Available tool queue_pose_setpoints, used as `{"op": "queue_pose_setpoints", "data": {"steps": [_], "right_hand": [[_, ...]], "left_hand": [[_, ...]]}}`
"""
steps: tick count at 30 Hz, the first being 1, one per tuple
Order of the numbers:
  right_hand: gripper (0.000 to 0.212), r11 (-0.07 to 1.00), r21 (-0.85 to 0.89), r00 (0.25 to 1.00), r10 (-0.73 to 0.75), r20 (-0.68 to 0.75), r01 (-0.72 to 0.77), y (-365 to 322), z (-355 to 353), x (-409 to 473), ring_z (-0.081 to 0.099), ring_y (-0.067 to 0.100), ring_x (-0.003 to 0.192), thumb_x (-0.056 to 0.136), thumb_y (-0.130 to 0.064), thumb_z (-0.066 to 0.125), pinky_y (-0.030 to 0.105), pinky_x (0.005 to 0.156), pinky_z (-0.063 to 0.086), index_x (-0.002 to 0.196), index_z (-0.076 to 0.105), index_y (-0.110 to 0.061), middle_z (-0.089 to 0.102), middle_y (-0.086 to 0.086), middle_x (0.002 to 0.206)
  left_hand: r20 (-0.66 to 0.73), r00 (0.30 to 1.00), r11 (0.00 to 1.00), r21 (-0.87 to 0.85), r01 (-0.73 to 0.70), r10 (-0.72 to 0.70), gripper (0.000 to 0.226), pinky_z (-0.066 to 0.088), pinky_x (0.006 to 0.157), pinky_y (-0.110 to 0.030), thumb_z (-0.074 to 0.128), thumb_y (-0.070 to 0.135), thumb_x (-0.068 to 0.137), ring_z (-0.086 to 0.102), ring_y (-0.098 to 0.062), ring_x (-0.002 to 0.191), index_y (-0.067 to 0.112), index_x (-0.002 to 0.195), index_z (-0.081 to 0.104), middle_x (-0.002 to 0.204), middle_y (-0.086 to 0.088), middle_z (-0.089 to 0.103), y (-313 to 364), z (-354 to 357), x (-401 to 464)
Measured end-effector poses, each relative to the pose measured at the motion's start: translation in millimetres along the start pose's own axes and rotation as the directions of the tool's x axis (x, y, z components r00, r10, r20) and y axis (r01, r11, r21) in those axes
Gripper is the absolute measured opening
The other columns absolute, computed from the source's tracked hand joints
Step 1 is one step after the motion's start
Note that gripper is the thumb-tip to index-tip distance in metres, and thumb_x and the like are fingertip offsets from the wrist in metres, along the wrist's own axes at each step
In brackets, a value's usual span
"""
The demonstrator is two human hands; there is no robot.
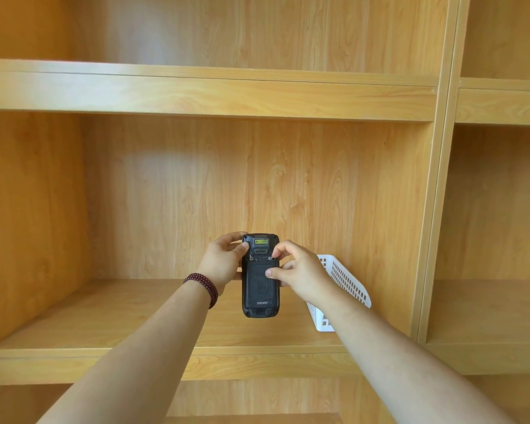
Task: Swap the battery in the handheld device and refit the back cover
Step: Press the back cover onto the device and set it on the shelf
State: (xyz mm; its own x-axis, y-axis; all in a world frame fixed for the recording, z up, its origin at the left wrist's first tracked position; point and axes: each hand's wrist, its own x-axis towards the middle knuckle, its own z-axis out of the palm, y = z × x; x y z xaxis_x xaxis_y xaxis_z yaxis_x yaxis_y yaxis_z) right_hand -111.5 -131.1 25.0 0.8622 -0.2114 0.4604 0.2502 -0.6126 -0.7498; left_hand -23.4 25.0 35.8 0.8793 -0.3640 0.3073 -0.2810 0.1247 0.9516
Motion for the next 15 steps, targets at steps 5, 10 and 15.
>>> {"op": "queue_pose_setpoints", "data": {"steps": [5, 10, 15], "right_hand": [[0.024, 0.999, -0.006, 0.999, 0.039, -0.02, -0.039, -3.4, -0.1, -2.2, 0.073, 0.027, 0.073, 0.078, -0.013, 0.079, 0.033, 0.069, 0.06, 0.088, 0.058, -0.019, 0.073, 0.017, 0.088], [0.024, 0.997, 0.007, 0.997, 0.075, -0.027, -0.075, -4.8, 2.4, -0.1, 0.067, 0.017, 0.063, 0.079, -0.012, 0.078, 0.012, 0.05, 0.048, 0.085, 0.057, -0.021, 0.071, 0.013, 0.084], [0.023, 0.992, 0.056, 0.994, 0.112, -0.019, -0.11, -7.3, 4.2, 0.9, 0.061, 0.011, 0.058, 0.081, -0.009, 0.077, 0.005, 0.043, 0.041, 0.09, 0.058, -0.016, 0.065, 0.008, 0.076]], "left_hand": [[-0.021, 1.0, 1.0, -0.001, 0.007, -0.007, 0.03, 0.06, 0.064, -0.04, 0.054, 0.011, 0.097, 0.069, -0.026, 0.09, 0.01, 0.127, 0.056, 0.106, -0.012, 0.071, -1.3, 1.1, 0.2], [-0.041, 0.999, 1.0, 0.0, 0.018, -0.018, 0.03, 0.06, 0.062, -0.037, 0.054, 0.012, 0.097, 0.069, -0.026, 0.093, 0.01, 0.127, 0.057, 0.109, -0.013, 0.07, -2.5, 0.8, -0.1], [-0.058, 0.998, 1.0, -0.017, 0.015, -0.016, 0.029, 0.06, 0.061, -0.037, 0.054, 0.011, 0.097, 0.068, -0.026, 0.093, 0.01, 0.127, 0.056, 0.109, -0.012, 0.07, -1.7, 0.6, -1.3]]}}
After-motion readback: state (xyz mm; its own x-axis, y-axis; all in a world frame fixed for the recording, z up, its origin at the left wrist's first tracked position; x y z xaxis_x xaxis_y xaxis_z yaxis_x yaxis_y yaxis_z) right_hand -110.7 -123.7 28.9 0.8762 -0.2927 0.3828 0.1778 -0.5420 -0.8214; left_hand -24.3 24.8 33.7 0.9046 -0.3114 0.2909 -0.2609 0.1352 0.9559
